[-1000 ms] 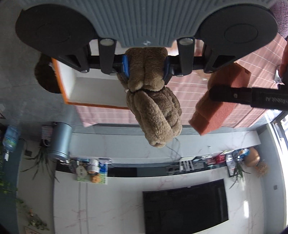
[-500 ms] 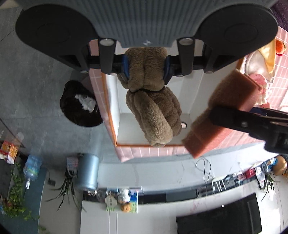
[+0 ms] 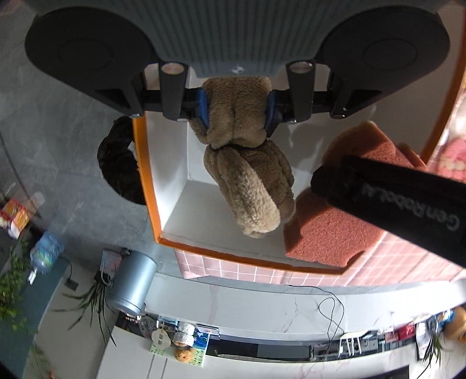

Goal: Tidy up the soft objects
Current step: 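Carry the sponge and plush bear into the orange box and release both, then withdraw both tools from the box back over the remaining items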

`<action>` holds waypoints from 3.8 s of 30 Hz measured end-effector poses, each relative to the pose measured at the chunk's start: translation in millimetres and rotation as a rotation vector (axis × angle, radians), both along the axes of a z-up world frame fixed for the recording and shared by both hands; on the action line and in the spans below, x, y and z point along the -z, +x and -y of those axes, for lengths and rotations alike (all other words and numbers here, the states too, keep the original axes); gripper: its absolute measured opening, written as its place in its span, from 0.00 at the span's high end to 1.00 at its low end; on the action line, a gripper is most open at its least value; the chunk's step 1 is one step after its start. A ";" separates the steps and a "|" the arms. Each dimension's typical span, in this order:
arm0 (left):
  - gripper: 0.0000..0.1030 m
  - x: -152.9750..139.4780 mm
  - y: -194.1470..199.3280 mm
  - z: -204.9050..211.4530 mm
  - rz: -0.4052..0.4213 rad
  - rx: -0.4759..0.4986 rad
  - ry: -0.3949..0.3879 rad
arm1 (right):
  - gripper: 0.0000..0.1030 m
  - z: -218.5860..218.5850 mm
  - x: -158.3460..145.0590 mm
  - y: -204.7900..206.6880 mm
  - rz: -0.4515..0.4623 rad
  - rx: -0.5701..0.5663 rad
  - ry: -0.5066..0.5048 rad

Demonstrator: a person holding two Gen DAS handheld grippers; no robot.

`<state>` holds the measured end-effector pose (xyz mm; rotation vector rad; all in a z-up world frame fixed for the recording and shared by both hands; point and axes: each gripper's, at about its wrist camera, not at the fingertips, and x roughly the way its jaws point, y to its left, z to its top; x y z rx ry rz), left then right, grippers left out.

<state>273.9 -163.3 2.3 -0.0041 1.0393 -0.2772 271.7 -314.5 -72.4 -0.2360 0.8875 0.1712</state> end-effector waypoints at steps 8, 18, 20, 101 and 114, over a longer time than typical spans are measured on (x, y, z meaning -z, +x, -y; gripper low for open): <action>0.19 4.7 3.7 16.2 0.035 0.072 0.137 | 0.63 -2.9 11.0 17.0 -0.006 -0.030 -0.019; 0.11 5.2 5.4 17.3 0.055 0.131 0.147 | 0.58 -4.9 12.2 19.3 -0.011 -0.056 -0.028; 0.10 5.0 7.1 14.2 0.050 0.142 0.121 | 0.55 -6.0 12.0 17.9 -0.009 -0.066 -0.032; 0.41 10.7 -215.6 -214.4 0.509 -0.198 -0.155 | 0.52 -144.6 -29.6 -203.3 0.321 -0.043 0.233; 0.28 52.1 -248.4 -232.8 0.403 -0.203 -0.087 | 0.52 -170.8 17.2 -215.5 0.258 -0.082 0.154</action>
